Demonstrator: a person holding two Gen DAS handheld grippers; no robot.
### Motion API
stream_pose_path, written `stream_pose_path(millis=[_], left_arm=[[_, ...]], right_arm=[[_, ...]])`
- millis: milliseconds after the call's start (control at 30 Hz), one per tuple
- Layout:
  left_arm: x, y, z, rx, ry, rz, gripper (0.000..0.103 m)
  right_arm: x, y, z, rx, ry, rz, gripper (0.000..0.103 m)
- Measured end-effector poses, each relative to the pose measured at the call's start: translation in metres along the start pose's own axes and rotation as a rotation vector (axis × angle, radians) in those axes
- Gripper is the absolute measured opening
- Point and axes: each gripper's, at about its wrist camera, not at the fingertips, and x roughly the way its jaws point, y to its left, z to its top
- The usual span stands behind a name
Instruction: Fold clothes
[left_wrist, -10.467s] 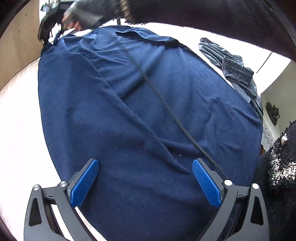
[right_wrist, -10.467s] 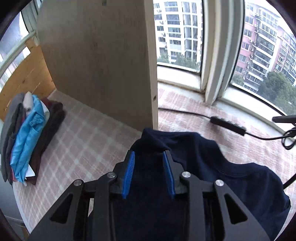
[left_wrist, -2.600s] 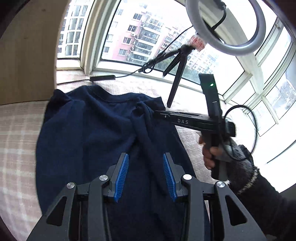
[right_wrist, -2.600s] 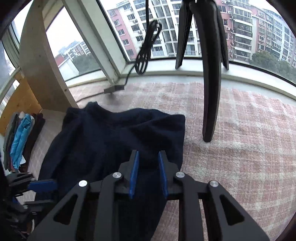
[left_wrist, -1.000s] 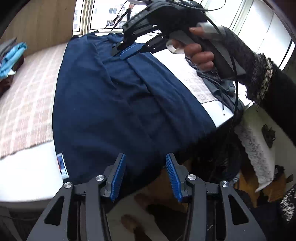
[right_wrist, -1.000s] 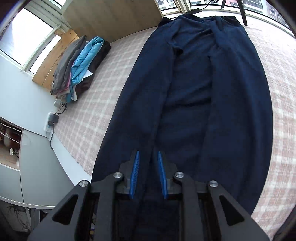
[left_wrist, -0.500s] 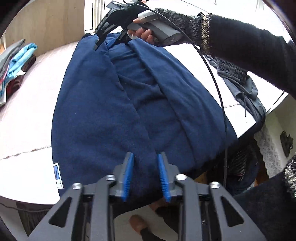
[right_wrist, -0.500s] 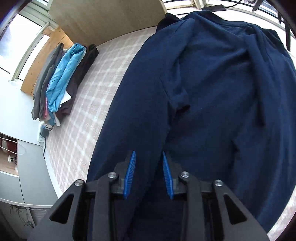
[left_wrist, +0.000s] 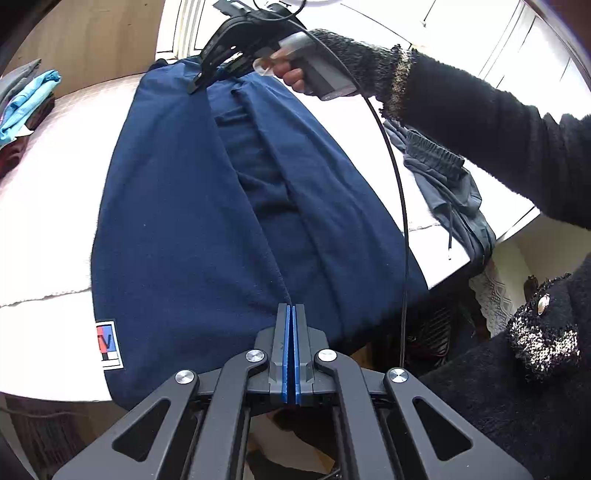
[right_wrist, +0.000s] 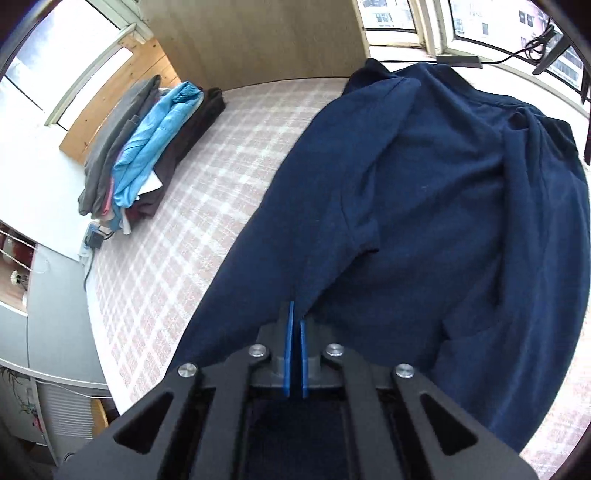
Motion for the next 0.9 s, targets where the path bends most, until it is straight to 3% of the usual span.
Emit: stream_pose_path(millis=[67,167,233,267,333,433,533,633,733,833,900], left_arm=[[0.008,-0.001,0.001,0.006,0.037,0.001,0.0],[-0.002,0.002,-0.004,-0.026,0.055,-0.032,0.011],[-0.019,0.012,-0.015,-0.046,0.044,-0.012,0.027],[-0.028,0.017,-0.021,-0.056,0.038,-0.003,0.027],[-0.044,0.031,-0.033,-0.096,0.032,0.023,0.027],[-0.056,0.066,-0.047,-0.212,0.028,0.041,0.028],[-0.053,0.094,-0.052,-0.262,0.038,0.071,0.028],[-0.038,0.107,-0.055,-0.263,0.078,0.017,0.036],[-0.026,0.102,-0.058,-0.207,0.123,-0.015,0.038],[-0.023,0.097,-0.06,-0.154,0.14,-0.054,0.044],[-0.018,0.099,-0.059,-0.142,0.16,-0.07,0.046]], right_arm=[[0.008,0.004,-0.002,-0.038,0.023,-0.04,0.004],[0.015,0.011,-0.006,-0.076,0.058,-0.088,0.008],[0.002,0.021,-0.013,-0.112,0.008,-0.16,0.013],[-0.007,0.03,-0.02,-0.136,-0.022,-0.164,0.013],[-0.023,0.05,-0.04,-0.187,-0.076,-0.123,0.014],[-0.024,0.087,-0.079,-0.248,-0.062,-0.015,0.014],[-0.011,0.119,-0.122,-0.286,-0.023,0.001,0.014],[0.003,0.148,-0.162,-0.317,0.023,0.004,0.014],[-0.006,0.15,-0.186,-0.271,0.048,-0.008,0.015],[-0.062,0.127,-0.214,-0.089,-0.056,0.004,0.015],[-0.101,0.106,-0.244,0.036,-0.135,-0.055,0.018]])
